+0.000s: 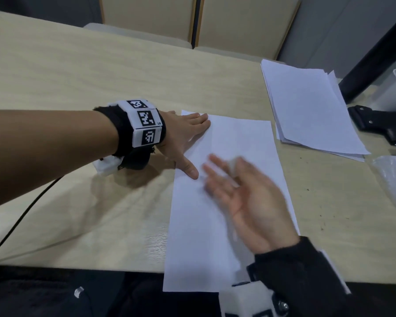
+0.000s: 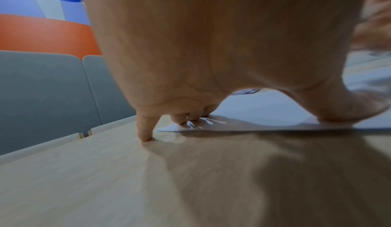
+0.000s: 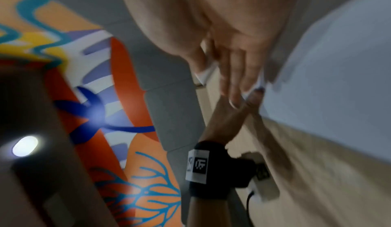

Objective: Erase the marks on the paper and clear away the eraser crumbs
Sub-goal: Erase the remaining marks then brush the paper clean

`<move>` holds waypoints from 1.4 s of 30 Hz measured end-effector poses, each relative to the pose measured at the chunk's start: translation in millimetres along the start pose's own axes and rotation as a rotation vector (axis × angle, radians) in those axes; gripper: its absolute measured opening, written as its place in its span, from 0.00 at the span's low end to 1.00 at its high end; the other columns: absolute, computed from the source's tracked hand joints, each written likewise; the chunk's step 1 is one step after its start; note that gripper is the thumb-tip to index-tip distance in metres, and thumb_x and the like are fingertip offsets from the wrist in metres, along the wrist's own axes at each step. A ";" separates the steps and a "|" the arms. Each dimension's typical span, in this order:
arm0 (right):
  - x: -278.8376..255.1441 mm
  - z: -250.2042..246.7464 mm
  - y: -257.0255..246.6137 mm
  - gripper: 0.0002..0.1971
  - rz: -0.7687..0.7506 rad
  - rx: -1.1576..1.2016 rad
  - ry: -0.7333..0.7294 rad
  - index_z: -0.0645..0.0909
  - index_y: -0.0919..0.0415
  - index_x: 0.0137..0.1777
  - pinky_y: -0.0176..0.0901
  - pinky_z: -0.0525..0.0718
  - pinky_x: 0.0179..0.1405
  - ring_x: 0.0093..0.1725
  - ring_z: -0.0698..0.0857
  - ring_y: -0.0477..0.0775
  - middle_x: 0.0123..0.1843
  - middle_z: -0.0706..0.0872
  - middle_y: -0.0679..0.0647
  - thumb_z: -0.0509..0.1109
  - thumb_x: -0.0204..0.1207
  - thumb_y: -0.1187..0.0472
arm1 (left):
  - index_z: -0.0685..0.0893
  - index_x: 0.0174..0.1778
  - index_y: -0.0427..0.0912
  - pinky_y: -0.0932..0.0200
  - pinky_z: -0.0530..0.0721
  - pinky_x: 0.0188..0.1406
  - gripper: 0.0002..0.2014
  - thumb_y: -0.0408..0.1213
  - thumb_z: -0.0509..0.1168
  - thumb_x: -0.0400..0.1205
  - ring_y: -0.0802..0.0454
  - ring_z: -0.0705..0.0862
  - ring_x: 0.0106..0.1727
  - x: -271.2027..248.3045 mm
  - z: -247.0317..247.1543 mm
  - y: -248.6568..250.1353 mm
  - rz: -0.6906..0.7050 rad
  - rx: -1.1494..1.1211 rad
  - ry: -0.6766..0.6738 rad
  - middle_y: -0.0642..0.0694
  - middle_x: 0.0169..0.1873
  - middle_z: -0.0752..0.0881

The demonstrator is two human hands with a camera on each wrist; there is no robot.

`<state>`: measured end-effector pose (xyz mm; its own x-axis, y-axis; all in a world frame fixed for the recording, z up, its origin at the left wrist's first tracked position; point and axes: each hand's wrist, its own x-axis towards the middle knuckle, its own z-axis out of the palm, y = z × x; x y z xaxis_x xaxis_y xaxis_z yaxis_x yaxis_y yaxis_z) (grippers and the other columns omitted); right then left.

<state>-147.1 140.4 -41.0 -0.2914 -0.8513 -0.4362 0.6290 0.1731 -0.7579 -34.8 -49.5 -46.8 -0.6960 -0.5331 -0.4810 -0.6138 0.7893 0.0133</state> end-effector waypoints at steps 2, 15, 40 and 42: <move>-1.8 -0.3 9.6 0.07 0.250 -0.014 -0.128 0.77 0.64 0.49 0.56 0.84 0.66 0.60 0.90 0.64 0.60 0.90 0.67 0.62 0.85 0.61 | 0.33 0.84 0.46 0.39 0.53 0.83 0.70 0.82 0.61 0.57 0.56 0.38 0.86 -0.7 -0.6 1.4 0.003 0.018 0.008 0.52 0.85 0.34; -4.1 -44.4 -27.1 0.04 -0.460 -0.081 0.356 0.79 0.57 0.50 0.42 0.81 0.53 0.48 0.83 0.51 0.45 0.87 0.50 0.64 0.84 0.63 | 0.31 0.84 0.47 0.39 0.50 0.84 0.64 0.80 0.58 0.65 0.57 0.36 0.85 0.6 -4.6 4.3 -0.030 0.032 -0.037 0.54 0.84 0.33; 69.5 -13.0 -28.2 0.10 -0.151 0.116 0.265 0.77 0.68 0.63 0.43 0.85 0.58 0.51 0.88 0.55 0.58 0.86 0.65 0.63 0.86 0.65 | 0.35 0.85 0.45 0.43 0.53 0.83 0.46 0.63 0.54 0.82 0.53 0.40 0.86 3.1 -8.3 7.5 -0.026 0.054 -0.025 0.49 0.86 0.36; 68.8 -31.2 -42.5 0.07 -0.337 0.003 0.466 0.80 0.62 0.46 0.36 0.81 0.37 0.33 0.80 0.47 0.39 0.83 0.54 0.63 0.85 0.64 | 0.35 0.85 0.45 0.42 0.53 0.83 0.46 0.63 0.54 0.82 0.53 0.39 0.86 3.8 -8.0 6.0 -0.028 0.050 -0.026 0.50 0.85 0.36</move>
<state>-216.4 89.9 -53.9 -0.7628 -0.5508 -0.3388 0.4478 -0.0720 -0.8912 -44.2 -49.1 -41.5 -0.6686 -0.5477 -0.5030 -0.6129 0.7889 -0.0443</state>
